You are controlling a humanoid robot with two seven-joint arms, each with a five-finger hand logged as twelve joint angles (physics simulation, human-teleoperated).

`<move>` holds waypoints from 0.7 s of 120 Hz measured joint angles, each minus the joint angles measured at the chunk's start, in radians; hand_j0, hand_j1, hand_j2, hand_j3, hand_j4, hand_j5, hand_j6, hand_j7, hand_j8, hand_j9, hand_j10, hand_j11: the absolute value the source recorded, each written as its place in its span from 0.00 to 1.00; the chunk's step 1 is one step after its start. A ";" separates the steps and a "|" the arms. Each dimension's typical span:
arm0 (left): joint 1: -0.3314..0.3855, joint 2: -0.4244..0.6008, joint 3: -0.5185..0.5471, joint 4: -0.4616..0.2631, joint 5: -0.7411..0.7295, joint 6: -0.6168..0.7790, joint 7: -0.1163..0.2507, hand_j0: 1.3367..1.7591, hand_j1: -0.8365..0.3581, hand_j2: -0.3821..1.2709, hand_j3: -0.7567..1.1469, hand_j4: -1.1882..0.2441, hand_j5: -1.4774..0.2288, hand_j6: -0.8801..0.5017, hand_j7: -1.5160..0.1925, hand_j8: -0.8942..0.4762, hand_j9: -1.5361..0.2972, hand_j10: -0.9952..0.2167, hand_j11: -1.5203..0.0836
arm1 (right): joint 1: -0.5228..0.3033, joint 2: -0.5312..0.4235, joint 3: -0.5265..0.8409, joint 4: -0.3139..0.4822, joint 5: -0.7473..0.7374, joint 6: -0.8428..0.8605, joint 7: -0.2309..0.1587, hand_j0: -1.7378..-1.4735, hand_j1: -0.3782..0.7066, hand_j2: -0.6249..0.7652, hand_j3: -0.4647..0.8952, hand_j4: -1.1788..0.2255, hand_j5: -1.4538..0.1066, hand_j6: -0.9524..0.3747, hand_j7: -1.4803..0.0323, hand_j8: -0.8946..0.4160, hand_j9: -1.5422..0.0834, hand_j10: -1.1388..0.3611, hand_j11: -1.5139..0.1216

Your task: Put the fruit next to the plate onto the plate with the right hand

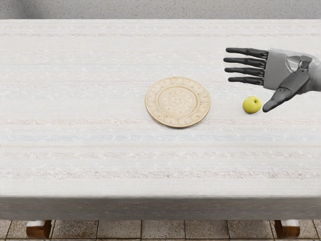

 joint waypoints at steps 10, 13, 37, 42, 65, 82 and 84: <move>0.000 0.000 0.000 0.000 0.000 0.000 0.000 0.76 0.75 0.26 0.40 0.66 0.68 0.46 0.70 0.48 0.67 0.62 0.75 | -0.006 -0.003 0.002 -0.001 -0.001 0.000 0.001 0.30 0.07 0.45 0.34 0.81 0.90 0.69 0.95 0.65 0.92 0.73 0.90; 0.000 0.000 0.000 0.000 0.000 0.000 0.000 0.76 0.75 0.26 0.40 0.66 0.68 0.46 0.70 0.48 0.67 0.62 0.75 | -0.007 -0.002 0.002 -0.002 -0.001 0.000 0.000 0.30 0.07 0.45 0.34 0.81 0.90 0.69 0.95 0.65 0.92 0.73 0.90; 0.000 0.000 0.000 0.000 0.000 0.000 0.000 0.76 0.75 0.26 0.40 0.66 0.68 0.46 0.70 0.48 0.67 0.62 0.75 | -0.001 -0.008 0.039 -0.029 -0.175 0.000 0.006 0.30 0.07 0.45 0.34 0.81 0.90 0.69 0.95 0.65 0.92 0.73 0.90; 0.000 0.000 0.000 0.000 0.000 0.000 0.000 0.76 0.75 0.26 0.40 0.66 0.68 0.46 0.70 0.48 0.67 0.62 0.75 | 0.000 -0.007 0.047 -0.022 -0.242 0.000 0.007 0.30 0.07 0.45 0.34 0.81 0.90 0.69 0.95 0.65 0.92 0.73 0.90; 0.000 0.000 0.000 0.000 0.000 0.000 0.000 0.76 0.75 0.26 0.40 0.66 0.68 0.46 0.70 0.48 0.67 0.62 0.75 | 0.011 -0.006 0.050 0.066 -0.503 -0.235 0.003 0.30 0.07 0.45 0.34 0.81 0.90 0.69 0.95 0.65 0.92 0.73 0.90; 0.000 0.000 0.000 0.000 0.000 0.000 0.000 0.76 0.75 0.26 0.40 0.66 0.68 0.46 0.70 0.48 0.67 0.62 0.75 | 0.013 0.028 -0.008 0.096 -0.645 -0.453 -0.050 0.30 0.07 0.45 0.34 0.81 0.90 0.69 0.95 0.65 0.92 0.73 0.89; 0.000 0.000 0.000 0.000 0.000 0.000 0.000 0.76 0.75 0.26 0.40 0.66 0.68 0.46 0.70 0.48 0.67 0.62 0.75 | 0.013 0.034 -0.018 0.099 -0.659 -0.483 -0.058 0.30 0.07 0.45 0.34 0.81 0.90 0.69 0.95 0.65 0.92 0.73 0.89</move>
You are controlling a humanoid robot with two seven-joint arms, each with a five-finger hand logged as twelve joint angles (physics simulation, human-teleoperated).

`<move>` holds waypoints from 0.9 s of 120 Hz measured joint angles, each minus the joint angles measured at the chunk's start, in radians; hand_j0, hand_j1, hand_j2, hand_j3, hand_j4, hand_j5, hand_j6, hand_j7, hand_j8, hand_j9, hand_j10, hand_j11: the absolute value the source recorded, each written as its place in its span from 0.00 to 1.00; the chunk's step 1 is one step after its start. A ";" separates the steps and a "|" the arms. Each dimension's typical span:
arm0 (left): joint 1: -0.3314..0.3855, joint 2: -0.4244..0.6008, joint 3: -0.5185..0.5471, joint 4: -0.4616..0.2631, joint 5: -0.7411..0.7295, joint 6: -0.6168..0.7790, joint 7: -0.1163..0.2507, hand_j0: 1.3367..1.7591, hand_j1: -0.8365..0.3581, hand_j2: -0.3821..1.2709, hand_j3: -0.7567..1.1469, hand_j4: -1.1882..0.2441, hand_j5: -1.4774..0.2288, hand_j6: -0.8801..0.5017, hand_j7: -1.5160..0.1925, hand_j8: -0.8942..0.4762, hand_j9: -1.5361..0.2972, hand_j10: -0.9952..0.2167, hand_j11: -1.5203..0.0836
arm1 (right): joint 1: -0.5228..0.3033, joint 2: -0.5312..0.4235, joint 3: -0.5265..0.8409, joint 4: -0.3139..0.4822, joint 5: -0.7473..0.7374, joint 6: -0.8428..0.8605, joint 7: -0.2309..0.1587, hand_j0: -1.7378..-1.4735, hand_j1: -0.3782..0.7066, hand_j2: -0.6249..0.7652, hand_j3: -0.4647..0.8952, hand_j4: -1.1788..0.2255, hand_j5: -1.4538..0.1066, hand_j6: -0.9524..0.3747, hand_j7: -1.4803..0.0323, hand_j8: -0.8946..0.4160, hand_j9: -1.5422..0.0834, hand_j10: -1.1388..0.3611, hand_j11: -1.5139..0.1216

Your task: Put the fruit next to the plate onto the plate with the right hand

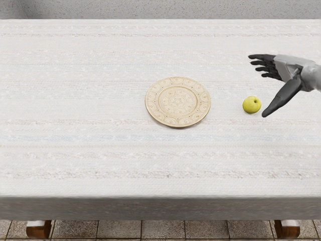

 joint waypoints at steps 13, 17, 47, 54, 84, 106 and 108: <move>0.000 0.000 0.000 0.000 0.000 0.000 0.000 0.76 0.75 0.26 0.40 0.66 0.68 0.46 0.70 0.48 0.67 0.62 0.75 | 0.051 0.043 -0.137 0.025 -0.069 -0.242 -0.056 0.30 0.07 0.45 0.34 0.81 0.90 0.68 0.94 0.65 0.92 0.73 0.89; 0.000 0.000 0.000 0.000 0.000 0.000 0.000 0.76 0.75 0.26 0.40 0.66 0.68 0.46 0.70 0.48 0.67 0.62 0.75 | 0.072 0.057 -0.184 0.032 -0.080 -0.320 -0.069 0.30 0.07 0.45 0.34 0.81 0.90 0.68 0.94 0.65 0.92 0.73 0.89; 0.000 0.000 0.000 0.000 0.000 0.000 0.000 0.76 0.75 0.26 0.40 0.66 0.68 0.46 0.70 0.48 0.67 0.62 0.75 | 0.157 0.180 -0.394 0.068 -0.127 -0.661 -0.231 0.30 0.07 0.45 0.34 0.81 0.90 0.68 0.95 0.65 0.92 0.73 0.89; 0.000 0.000 0.000 0.000 0.000 0.000 0.000 0.76 0.75 0.26 0.40 0.66 0.68 0.46 0.70 0.48 0.67 0.62 0.75 | 0.163 0.198 -0.413 0.069 -0.131 -0.695 -0.245 0.30 0.07 0.45 0.34 0.81 0.90 0.68 0.95 0.65 0.92 0.73 0.89; 0.000 0.000 0.000 0.000 0.000 0.000 0.000 0.76 0.75 0.26 0.40 0.66 0.68 0.46 0.70 0.48 0.67 0.62 0.75 | 0.168 0.324 -0.445 -0.016 -0.136 -0.736 -0.272 0.30 0.07 0.45 0.34 0.81 0.90 0.69 0.95 0.65 0.92 0.73 0.90; 0.000 0.000 0.000 0.000 0.000 0.000 0.000 0.76 0.75 0.26 0.40 0.66 0.68 0.46 0.70 0.48 0.67 0.62 0.75 | 0.203 0.371 -0.516 -0.120 -0.119 -0.739 -0.294 0.30 0.07 0.45 0.34 0.81 0.90 0.69 0.94 0.65 0.92 0.73 0.89; 0.000 0.000 0.000 0.000 0.000 0.000 0.000 0.76 0.75 0.26 0.40 0.66 0.68 0.46 0.70 0.48 0.67 0.62 0.75 | 0.207 0.378 -0.520 -0.130 -0.114 -0.739 -0.297 0.30 0.07 0.45 0.34 0.81 0.90 0.69 0.94 0.65 0.92 0.73 0.89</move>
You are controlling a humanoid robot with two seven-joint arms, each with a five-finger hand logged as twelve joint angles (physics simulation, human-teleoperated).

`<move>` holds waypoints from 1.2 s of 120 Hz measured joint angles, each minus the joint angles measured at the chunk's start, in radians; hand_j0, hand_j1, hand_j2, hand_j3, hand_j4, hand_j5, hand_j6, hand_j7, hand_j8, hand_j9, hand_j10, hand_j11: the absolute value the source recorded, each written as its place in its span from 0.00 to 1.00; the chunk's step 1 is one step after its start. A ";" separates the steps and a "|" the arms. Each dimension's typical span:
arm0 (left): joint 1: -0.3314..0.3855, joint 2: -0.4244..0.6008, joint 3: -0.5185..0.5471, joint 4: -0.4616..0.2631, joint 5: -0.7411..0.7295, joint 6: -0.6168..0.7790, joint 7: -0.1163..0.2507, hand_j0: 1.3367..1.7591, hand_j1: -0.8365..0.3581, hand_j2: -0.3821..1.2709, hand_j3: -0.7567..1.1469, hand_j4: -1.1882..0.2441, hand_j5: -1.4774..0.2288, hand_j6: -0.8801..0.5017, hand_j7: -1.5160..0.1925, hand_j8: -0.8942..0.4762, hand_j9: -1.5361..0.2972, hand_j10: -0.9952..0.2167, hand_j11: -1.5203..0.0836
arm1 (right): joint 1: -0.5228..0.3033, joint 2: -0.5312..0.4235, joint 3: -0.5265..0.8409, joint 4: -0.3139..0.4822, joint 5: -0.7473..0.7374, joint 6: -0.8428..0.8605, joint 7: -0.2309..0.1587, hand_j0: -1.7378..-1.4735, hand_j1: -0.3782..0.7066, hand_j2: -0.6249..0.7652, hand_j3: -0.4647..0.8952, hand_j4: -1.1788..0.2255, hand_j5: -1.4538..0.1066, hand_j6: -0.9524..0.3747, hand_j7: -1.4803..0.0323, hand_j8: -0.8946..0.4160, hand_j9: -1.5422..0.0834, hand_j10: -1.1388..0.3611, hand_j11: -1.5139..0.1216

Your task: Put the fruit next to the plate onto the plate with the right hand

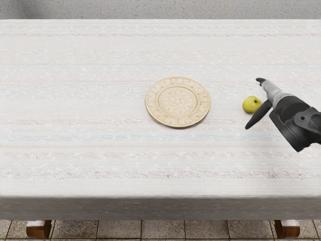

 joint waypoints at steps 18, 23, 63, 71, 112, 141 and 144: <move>0.000 0.000 0.000 0.000 0.000 0.000 0.000 0.76 0.75 0.26 0.40 0.66 0.68 0.46 0.70 0.48 0.67 0.62 0.75 | 0.070 0.060 -0.085 -0.074 0.075 0.000 -0.013 0.30 0.07 0.44 0.34 0.81 0.90 0.68 0.94 0.65 0.92 0.73 0.89; 0.000 0.000 0.000 0.000 0.000 0.000 0.000 0.76 0.75 0.26 0.40 0.66 0.68 0.46 0.70 0.48 0.67 0.62 0.75 | 0.084 0.074 -0.101 -0.091 0.090 0.000 -0.014 0.30 0.07 0.44 0.34 0.81 0.90 0.68 0.94 0.65 0.92 0.73 0.89; 0.000 0.000 0.000 0.000 0.000 0.000 0.000 0.76 0.75 0.26 0.40 0.66 0.68 0.46 0.70 0.48 0.67 0.62 0.75 | 0.092 0.158 -0.134 -0.218 0.106 0.000 -0.014 0.30 0.21 0.43 0.34 0.72 0.79 0.59 0.83 0.55 0.81 0.65 0.79; 0.000 0.000 0.000 0.000 0.000 0.000 0.000 0.76 0.75 0.26 0.40 0.66 0.68 0.46 0.70 0.48 0.67 0.62 0.75 | 0.090 0.163 -0.135 -0.228 0.104 0.000 -0.013 0.30 0.28 0.42 0.34 0.68 0.74 0.55 0.78 0.51 0.77 0.61 0.75; 0.000 0.000 0.000 0.000 0.000 0.000 0.000 0.76 0.75 0.26 0.40 0.66 0.68 0.46 0.70 0.48 0.67 0.62 0.75 | 0.080 0.186 -0.160 -0.294 0.115 0.000 -0.016 0.30 0.41 0.40 0.34 0.59 0.64 0.46 0.68 0.42 0.67 0.53 0.65; 0.000 0.000 0.000 0.000 0.000 0.000 0.000 0.76 0.75 0.26 0.40 0.66 0.68 0.46 0.70 0.48 0.67 0.62 0.75 | 0.077 0.217 -0.164 -0.330 0.117 0.000 -0.016 0.30 0.42 0.40 0.34 0.58 0.63 0.45 0.67 0.41 0.66 0.52 0.64; 0.000 0.000 0.000 0.000 0.000 0.000 0.000 0.76 0.75 0.26 0.40 0.66 0.68 0.46 0.70 0.48 0.67 0.62 0.75 | 0.077 0.219 -0.164 -0.332 0.117 0.000 -0.016 0.30 0.42 0.40 0.34 0.58 0.63 0.44 0.67 0.41 0.66 0.52 0.64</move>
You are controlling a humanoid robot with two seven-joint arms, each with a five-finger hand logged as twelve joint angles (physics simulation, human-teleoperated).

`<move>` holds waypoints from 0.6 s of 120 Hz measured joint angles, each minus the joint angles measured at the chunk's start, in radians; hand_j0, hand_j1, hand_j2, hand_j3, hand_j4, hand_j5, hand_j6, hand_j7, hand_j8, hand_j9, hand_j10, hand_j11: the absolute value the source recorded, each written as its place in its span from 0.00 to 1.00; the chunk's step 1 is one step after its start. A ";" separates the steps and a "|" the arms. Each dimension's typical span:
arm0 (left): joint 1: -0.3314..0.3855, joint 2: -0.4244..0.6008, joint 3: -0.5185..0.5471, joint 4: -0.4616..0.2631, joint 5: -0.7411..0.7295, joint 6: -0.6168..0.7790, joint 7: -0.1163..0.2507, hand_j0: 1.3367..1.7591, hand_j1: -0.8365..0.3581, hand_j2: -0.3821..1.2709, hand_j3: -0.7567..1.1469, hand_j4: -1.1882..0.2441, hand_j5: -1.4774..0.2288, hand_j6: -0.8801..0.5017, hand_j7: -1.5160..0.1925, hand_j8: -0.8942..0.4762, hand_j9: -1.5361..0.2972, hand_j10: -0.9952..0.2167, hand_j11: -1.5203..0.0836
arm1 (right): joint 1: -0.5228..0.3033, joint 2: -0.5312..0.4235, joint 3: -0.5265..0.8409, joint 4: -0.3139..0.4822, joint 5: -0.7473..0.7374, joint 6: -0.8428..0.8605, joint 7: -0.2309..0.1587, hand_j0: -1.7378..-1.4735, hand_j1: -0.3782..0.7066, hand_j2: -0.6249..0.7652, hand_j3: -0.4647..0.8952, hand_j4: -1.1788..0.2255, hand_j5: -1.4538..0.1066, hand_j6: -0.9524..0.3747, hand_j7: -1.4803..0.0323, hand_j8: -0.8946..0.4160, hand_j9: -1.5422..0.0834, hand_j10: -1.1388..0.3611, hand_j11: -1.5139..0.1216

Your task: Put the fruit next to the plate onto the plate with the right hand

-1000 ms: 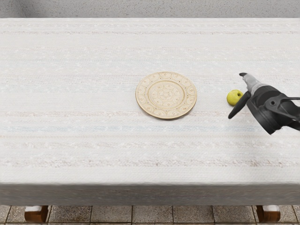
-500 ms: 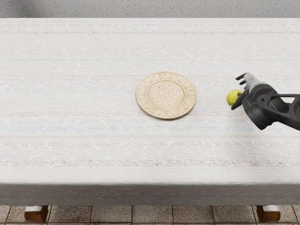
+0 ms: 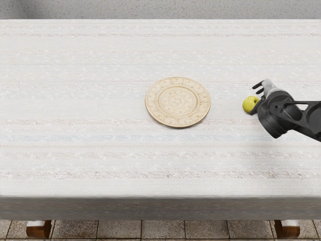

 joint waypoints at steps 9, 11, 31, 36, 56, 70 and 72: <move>0.000 0.000 0.000 0.000 0.000 0.000 0.000 0.76 0.75 0.26 0.40 0.66 0.68 0.46 0.70 0.48 0.67 0.62 0.75 | -0.001 0.009 0.000 -0.006 0.000 0.000 0.000 0.30 0.43 0.40 0.34 0.58 0.63 0.44 0.67 0.41 0.66 0.52 0.64; 0.000 0.000 0.000 0.000 0.000 0.000 0.000 0.76 0.75 0.26 0.40 0.66 0.68 0.46 0.70 0.48 0.67 0.62 0.75 | -0.001 0.011 0.000 -0.008 0.000 0.000 0.000 0.30 0.43 0.40 0.34 0.58 0.63 0.44 0.67 0.40 0.66 0.52 0.64; 0.000 0.000 0.000 0.000 0.000 0.000 0.000 0.76 0.75 0.26 0.40 0.66 0.68 0.46 0.70 0.48 0.67 0.62 0.75 | -0.006 0.037 0.000 -0.037 0.000 0.000 0.000 0.30 0.45 0.40 0.34 0.57 0.62 0.43 0.65 0.39 0.65 0.51 0.62; 0.000 0.000 0.000 0.000 0.000 0.000 0.000 0.76 0.75 0.26 0.40 0.66 0.68 0.46 0.70 0.48 0.67 0.62 0.75 | -0.007 0.042 -0.001 -0.043 0.000 0.000 0.000 0.30 0.46 0.39 0.34 0.56 0.60 0.42 0.64 0.38 0.63 0.50 0.61; 0.000 0.000 0.000 0.000 0.000 0.000 0.000 0.76 0.75 0.26 0.40 0.66 0.68 0.46 0.70 0.48 0.67 0.62 0.75 | -0.011 0.049 0.000 -0.050 -0.001 0.000 0.000 0.31 0.54 0.42 0.34 0.48 0.51 0.37 0.54 0.35 0.54 0.42 0.52; 0.000 0.000 0.000 0.000 0.000 0.000 0.000 0.76 0.75 0.26 0.40 0.66 0.68 0.46 0.70 0.48 0.67 0.62 0.75 | -0.013 0.047 0.001 -0.052 -0.002 0.001 -0.001 0.32 0.59 0.55 0.34 0.39 0.40 0.38 0.43 0.38 0.44 0.37 0.42; 0.000 0.000 0.000 0.000 0.000 0.000 0.000 0.76 0.75 0.26 0.40 0.66 0.68 0.46 0.70 0.48 0.67 0.62 0.75 | -0.013 0.047 0.001 -0.052 -0.002 0.001 -0.001 0.32 0.59 0.58 0.34 0.38 0.39 0.37 0.42 0.38 0.42 0.36 0.40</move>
